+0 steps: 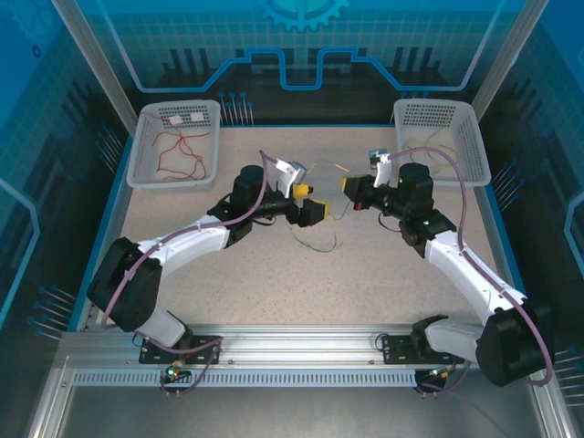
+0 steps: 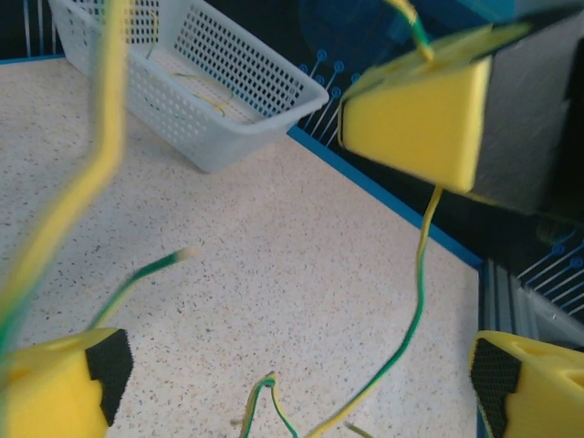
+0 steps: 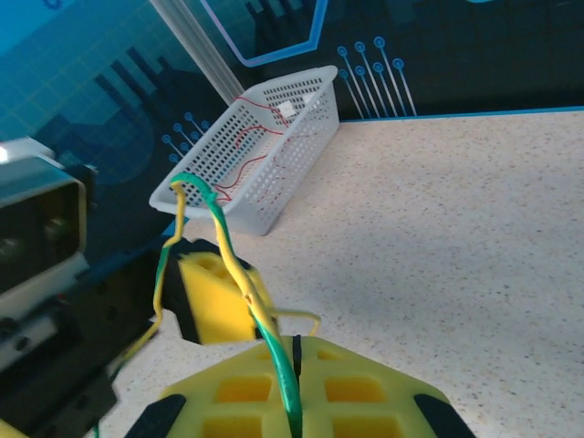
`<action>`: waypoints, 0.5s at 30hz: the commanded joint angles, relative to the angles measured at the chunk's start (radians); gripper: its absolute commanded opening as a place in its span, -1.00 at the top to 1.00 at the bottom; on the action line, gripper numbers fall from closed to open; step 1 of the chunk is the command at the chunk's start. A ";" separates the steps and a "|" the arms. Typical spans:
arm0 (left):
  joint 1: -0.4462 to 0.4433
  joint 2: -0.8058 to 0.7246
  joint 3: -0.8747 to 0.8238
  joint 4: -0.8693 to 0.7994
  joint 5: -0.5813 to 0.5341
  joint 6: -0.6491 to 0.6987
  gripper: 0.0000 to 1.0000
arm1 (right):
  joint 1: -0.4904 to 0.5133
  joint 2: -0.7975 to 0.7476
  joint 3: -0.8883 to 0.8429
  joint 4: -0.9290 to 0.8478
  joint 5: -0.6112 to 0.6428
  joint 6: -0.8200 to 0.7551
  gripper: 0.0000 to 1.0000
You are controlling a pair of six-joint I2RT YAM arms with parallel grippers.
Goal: Untangle the cables
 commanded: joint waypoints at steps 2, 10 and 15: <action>-0.005 0.024 0.040 0.006 -0.034 0.071 -0.55 | 0.013 -0.008 0.064 0.005 -0.064 0.041 1.00; -0.009 0.024 0.040 0.023 -0.042 0.081 0.14 | 0.013 -0.033 0.056 0.028 -0.051 0.088 1.00; -0.008 -0.015 0.028 0.044 -0.061 0.048 -0.71 | -0.002 -0.049 0.072 -0.066 0.097 0.097 1.00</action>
